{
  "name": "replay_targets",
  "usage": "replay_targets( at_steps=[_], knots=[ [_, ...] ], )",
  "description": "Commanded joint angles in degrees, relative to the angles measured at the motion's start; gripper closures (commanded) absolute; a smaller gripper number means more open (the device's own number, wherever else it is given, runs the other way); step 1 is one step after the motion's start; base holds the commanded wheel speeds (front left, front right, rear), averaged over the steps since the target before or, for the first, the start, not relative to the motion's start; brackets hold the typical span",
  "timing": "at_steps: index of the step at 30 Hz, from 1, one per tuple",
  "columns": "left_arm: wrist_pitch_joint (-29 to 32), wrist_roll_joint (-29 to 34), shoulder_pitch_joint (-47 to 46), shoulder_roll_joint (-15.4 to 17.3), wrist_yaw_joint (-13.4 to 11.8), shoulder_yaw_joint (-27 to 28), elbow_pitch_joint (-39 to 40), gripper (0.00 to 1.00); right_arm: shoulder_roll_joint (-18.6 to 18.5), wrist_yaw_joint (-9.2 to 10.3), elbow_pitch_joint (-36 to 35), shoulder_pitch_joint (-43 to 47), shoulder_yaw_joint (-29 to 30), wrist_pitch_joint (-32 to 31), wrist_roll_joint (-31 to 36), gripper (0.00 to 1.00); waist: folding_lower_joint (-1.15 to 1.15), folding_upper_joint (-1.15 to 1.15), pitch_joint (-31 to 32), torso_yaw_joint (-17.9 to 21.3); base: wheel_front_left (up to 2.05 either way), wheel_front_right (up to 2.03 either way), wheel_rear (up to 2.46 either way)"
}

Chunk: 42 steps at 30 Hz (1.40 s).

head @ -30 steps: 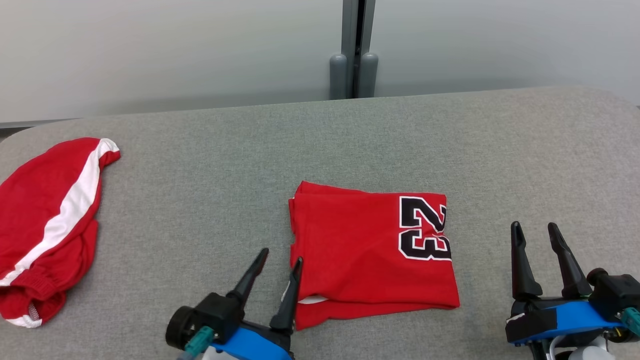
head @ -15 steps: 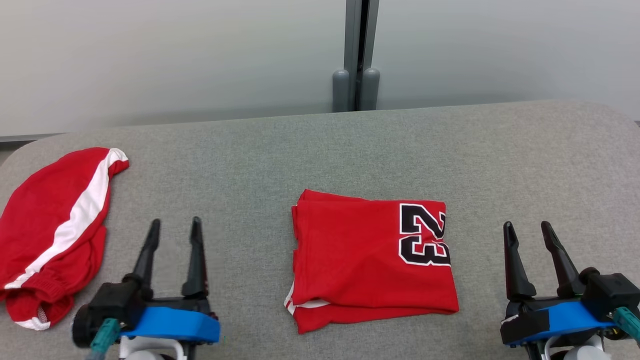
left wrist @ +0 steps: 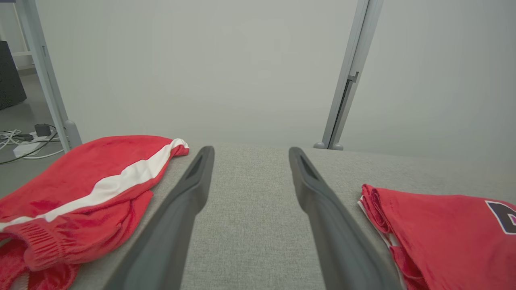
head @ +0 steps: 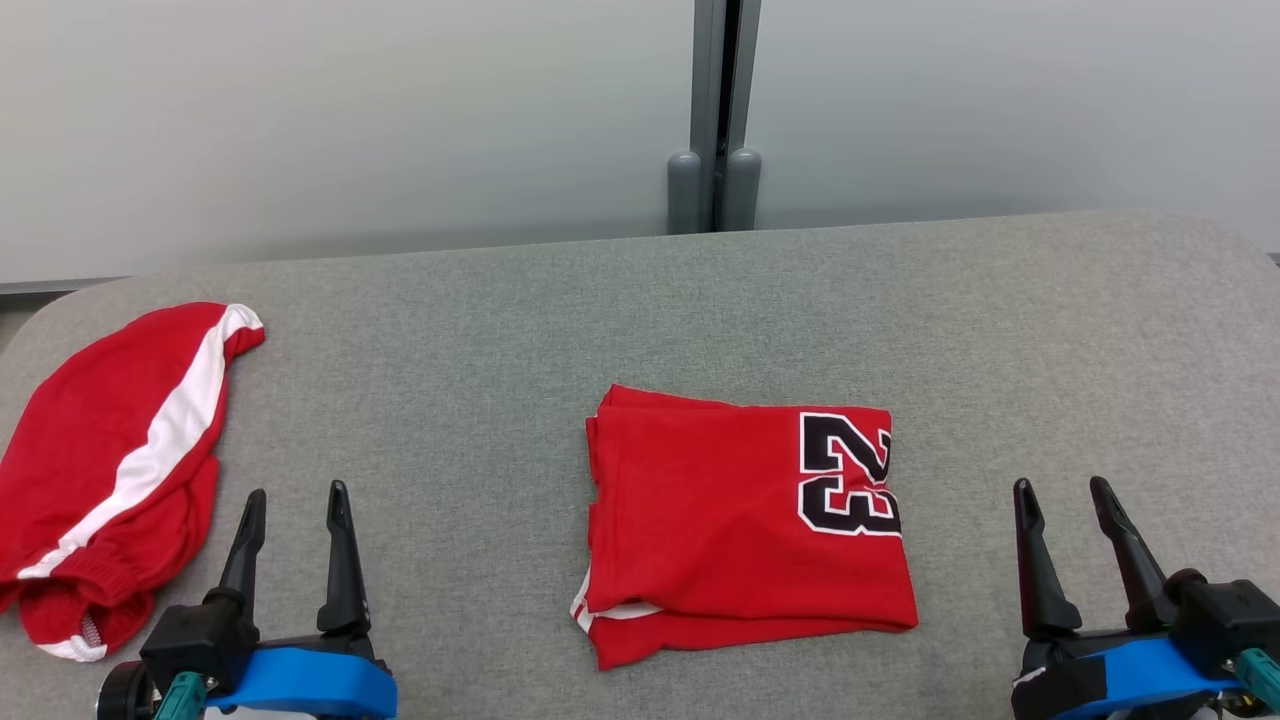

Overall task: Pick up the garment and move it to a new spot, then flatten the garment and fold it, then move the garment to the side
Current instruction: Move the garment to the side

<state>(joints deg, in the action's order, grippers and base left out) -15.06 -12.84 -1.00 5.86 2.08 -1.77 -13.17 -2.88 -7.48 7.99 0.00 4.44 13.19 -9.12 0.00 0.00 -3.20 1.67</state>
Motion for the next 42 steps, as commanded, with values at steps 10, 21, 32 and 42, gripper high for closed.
replay_targets(
  at_steps=[10, 21, 32, 42],
  knots=[
    [-0.15, 1.97, -1.66, -1.11, 1.47, 1.23, -1.05, 0.00, -0.14, -0.03, 0.74, -4.15, -2.14, -2.05, 1.85, 0.00, 0.00, 0.00, -1.37, -0.76, 0.00, 0.00, 0.00],
    [-0.15, 2.37, -4.71, -2.33, 2.48, 0.24, -1.07, 0.00, -0.72, -0.02, 13.20, -15.97, -5.34, -7.04, 3.17, 0.00, 0.00, 0.00, -5.05, -3.58, 0.00, 0.00, 0.00],
    [-0.16, 2.35, -6.45, -2.91, 2.84, 0.09, -1.42, 0.00, -0.24, -0.02, 31.17, -18.21, -4.41, -4.30, 3.33, 0.00, 0.00, 0.00, -7.76, -5.70, 0.00, 0.00, 0.00],
    [-0.15, 1.88, -6.87, -3.01, 2.70, -0.11, -1.32, 0.00, 0.22, -0.09, 37.02, -19.22, -10.05, -1.09, -2.79, 1.00, 0.00, 0.00, -8.29, -4.96, 0.00, 0.00, 0.00]
  ],
)
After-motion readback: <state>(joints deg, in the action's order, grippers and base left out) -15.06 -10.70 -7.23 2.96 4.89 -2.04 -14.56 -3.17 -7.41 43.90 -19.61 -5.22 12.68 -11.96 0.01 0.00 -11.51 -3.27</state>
